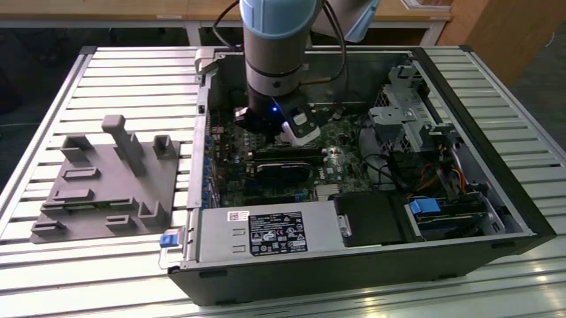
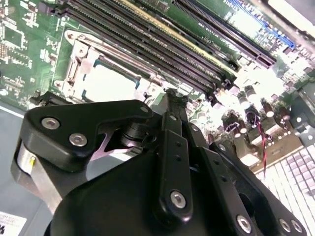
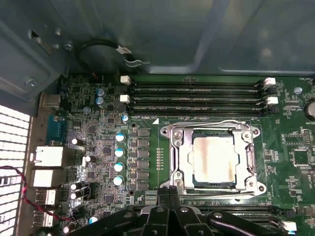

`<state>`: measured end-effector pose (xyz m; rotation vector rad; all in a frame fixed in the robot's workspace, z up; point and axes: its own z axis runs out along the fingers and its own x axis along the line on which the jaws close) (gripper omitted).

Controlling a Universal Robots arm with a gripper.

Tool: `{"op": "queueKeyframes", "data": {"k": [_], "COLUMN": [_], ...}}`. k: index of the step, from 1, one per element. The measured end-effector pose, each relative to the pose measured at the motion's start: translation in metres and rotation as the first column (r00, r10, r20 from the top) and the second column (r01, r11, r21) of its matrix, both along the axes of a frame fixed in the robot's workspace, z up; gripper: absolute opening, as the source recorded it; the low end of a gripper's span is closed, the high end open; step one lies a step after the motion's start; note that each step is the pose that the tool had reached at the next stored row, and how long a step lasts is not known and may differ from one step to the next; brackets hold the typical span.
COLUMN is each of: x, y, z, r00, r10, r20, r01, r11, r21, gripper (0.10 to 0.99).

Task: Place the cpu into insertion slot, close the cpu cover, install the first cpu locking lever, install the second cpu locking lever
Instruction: 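Install the second cpu locking lever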

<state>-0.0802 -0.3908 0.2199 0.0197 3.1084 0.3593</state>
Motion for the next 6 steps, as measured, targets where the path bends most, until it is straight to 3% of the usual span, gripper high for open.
{"op": "queueKeyframes", "data": {"k": [6], "x": [0.0000], "y": [0.0000], "z": [0.0048], "r00": [1.0000], "r10": [0.000], "r20": [0.0002], "r01": [0.000], "r11": [1.0000], "r21": [0.008], "gripper": [0.106]}}
